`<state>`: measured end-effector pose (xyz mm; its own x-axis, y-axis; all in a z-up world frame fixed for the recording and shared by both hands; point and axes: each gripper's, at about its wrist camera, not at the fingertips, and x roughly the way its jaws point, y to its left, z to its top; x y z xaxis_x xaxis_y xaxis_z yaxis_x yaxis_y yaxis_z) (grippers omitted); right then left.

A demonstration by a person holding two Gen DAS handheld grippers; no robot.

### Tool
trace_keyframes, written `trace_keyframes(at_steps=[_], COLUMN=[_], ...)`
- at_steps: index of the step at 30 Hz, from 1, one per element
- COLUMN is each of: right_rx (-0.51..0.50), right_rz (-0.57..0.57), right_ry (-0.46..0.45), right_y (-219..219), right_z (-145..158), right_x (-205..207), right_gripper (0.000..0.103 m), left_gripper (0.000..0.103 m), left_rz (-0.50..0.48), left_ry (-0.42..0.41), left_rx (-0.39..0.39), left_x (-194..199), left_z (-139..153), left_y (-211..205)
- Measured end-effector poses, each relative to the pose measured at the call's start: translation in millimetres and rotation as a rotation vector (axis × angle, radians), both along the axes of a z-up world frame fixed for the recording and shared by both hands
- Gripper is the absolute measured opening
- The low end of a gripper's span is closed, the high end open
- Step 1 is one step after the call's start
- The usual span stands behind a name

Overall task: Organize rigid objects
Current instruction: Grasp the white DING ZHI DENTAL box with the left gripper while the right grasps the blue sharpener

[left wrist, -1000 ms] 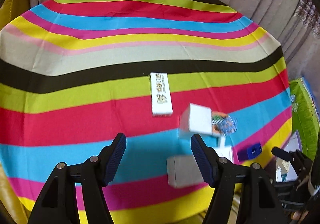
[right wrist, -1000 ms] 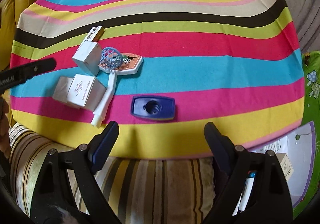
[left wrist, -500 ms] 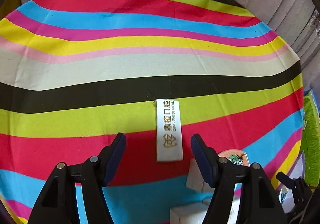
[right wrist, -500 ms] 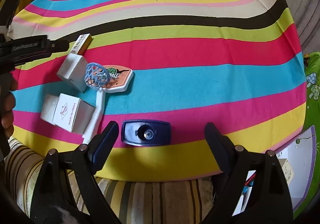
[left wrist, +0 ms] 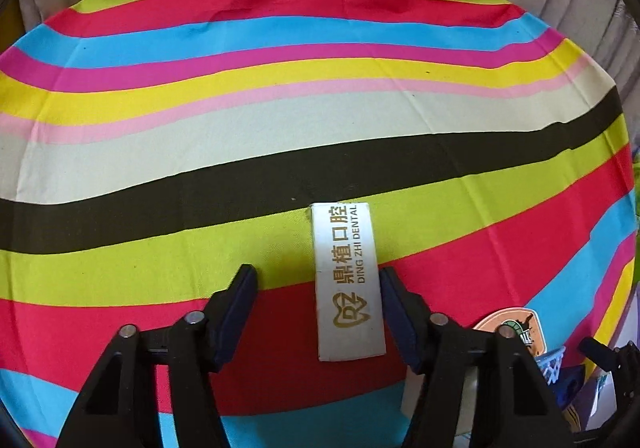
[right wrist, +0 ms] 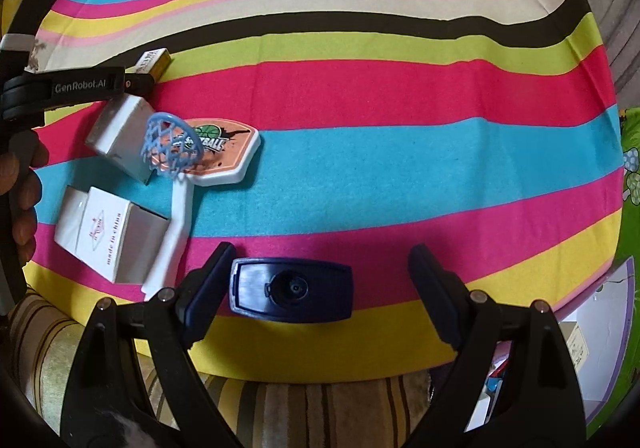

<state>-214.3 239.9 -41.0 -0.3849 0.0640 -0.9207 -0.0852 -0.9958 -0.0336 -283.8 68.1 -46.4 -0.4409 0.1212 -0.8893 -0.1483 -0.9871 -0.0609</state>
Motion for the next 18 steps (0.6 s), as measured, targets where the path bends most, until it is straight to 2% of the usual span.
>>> trace_keyframes(at_steps=[1,3,4,7,11,18], right_rx=[0.003,-0.007,-0.013,-0.01,-0.007,-0.019], right_rz=[-0.002,0.0,0.005,0.025,0.051,0.045], right_ry=[0.0,0.006,0.01,0.024,0.035,0.039], right_y=[0.0,1.3,1.3,-0.3,-4.0,-3.1], right_z=[-0.4,-1.0,-0.7,2.0,3.7,6.4], right_x=[-0.2,1.4,1.8,3.6,6.2,15.8], right_gripper=[0.087,0.082,0.078,0.066,0.055,0.054], left_gripper=[0.054,0.037,0.032,0.032,0.032,0.032], left_rz=[-0.008,-0.022,-0.025,-0.025,0.001,0.056], left_ry=[0.002,0.001,-0.002,-0.004,-0.004,0.017], left_rx=[0.003,0.015,0.021,0.032,0.047,0.089], left_x=[0.5,1.4,1.2,1.5,8.8,37.8], left_z=[0.4,1.1,2.7,2.2,4.6,15.8], left_y=[0.2,-0.7,0.0,-4.1,-12.4,-33.1])
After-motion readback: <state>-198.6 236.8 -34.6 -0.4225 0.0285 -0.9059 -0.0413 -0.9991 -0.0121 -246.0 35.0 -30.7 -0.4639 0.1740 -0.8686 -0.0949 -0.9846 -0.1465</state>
